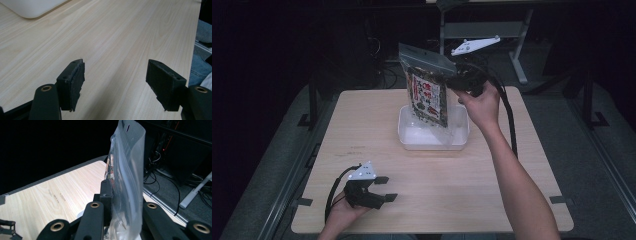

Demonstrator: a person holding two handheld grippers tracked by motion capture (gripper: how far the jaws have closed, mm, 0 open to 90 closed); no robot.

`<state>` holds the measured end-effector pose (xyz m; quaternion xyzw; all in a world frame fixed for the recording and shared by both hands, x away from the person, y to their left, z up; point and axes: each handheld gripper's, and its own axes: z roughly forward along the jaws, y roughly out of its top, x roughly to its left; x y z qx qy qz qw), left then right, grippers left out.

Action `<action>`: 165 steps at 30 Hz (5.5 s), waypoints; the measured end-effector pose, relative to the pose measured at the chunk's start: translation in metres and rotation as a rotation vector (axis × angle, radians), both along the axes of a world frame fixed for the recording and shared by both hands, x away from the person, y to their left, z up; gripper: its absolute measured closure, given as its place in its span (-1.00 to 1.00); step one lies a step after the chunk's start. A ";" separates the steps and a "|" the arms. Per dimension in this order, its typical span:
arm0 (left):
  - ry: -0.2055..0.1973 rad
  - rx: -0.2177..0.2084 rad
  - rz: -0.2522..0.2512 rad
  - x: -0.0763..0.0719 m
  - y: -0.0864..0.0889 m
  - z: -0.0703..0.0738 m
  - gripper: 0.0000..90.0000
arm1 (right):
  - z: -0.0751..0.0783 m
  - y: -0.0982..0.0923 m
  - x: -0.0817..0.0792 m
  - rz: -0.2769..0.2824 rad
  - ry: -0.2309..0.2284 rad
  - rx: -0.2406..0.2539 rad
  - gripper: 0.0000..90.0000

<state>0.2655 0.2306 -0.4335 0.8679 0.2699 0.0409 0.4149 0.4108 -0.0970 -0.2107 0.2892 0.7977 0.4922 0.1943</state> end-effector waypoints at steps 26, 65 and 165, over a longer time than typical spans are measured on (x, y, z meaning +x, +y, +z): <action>0.011 -0.018 -0.004 -0.001 0.000 0.001 -0.34 | -0.017 0.016 0.019 -0.036 -0.013 0.005 0.73; 0.030 -0.045 -0.014 0.000 0.000 0.000 -0.35 | -0.077 0.031 0.027 -0.032 -0.088 -0.039 0.73; 0.040 -0.063 -0.023 0.002 -0.003 0.002 -0.36 | -0.123 -0.020 0.040 -0.126 0.195 0.107 0.05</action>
